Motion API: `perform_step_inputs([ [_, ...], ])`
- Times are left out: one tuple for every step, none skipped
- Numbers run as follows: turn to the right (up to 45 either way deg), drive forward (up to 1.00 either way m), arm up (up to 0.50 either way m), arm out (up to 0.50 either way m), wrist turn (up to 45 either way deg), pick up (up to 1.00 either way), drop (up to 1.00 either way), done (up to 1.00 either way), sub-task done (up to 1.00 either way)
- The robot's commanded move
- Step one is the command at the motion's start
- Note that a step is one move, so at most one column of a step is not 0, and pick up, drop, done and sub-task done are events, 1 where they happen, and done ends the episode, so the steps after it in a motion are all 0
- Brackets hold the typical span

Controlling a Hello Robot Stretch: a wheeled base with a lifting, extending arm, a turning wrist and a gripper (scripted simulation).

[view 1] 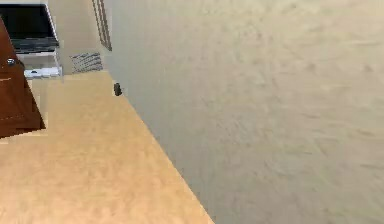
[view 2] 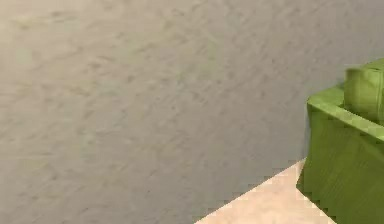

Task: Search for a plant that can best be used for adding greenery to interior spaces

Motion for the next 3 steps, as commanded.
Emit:
perform_step_inputs([
  [-45.0,0.00,0.00,0.00,0.0,0.00,0.00,0.00,0.00],
  [-9.0,0.00,0.00,0.00,0.0,0.00,0.00,0.00,0.00],
  [0.0,1.00,0.00,0.00,0.0,0.00,0.00,0.00,0.00],
])
